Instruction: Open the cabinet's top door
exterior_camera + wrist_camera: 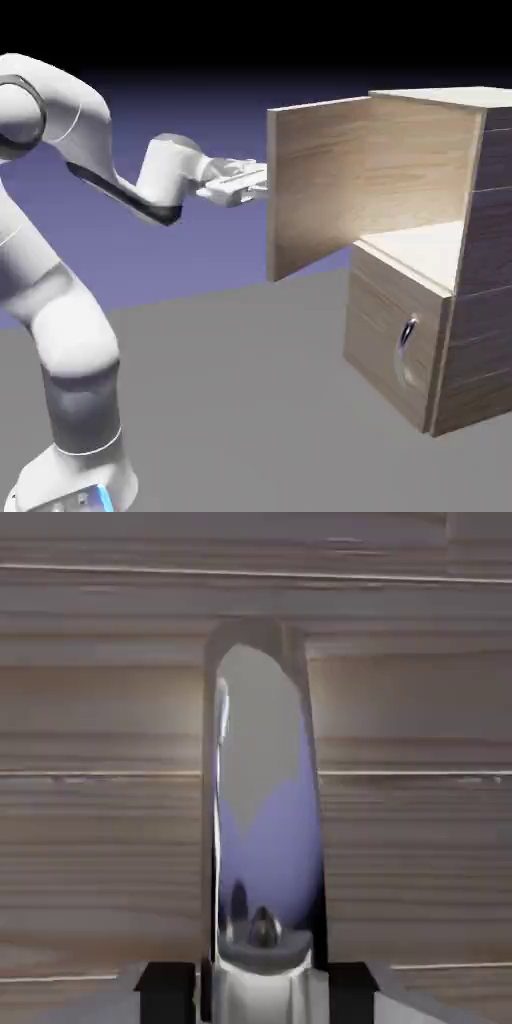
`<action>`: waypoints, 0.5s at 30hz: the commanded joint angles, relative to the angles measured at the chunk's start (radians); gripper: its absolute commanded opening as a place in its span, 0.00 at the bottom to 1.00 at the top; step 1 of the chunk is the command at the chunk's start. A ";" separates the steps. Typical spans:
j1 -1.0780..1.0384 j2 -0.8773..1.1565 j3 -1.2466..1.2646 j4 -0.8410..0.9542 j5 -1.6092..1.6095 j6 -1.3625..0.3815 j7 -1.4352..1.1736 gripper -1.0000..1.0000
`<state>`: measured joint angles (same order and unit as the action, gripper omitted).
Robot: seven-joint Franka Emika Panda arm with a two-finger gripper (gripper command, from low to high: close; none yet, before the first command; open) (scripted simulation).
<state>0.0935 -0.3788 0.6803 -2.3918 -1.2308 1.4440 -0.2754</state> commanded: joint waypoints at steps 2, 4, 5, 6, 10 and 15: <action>-0.011 0.058 0.042 0.054 0.022 -0.086 0.013 0.00; -0.019 0.120 0.080 0.110 0.039 -0.173 0.028 0.00; -0.022 0.152 0.098 0.139 0.044 -0.216 0.037 0.00; -0.024 0.184 0.114 0.168 0.049 -0.260 0.046 0.00; -0.016 0.323 0.163 0.286 0.055 -0.434 0.089 0.00; 0.038 0.505 0.181 0.447 0.049 -0.644 0.149 0.00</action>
<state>0.1284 0.1258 0.8612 -1.9453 -1.1814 0.7990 -0.1261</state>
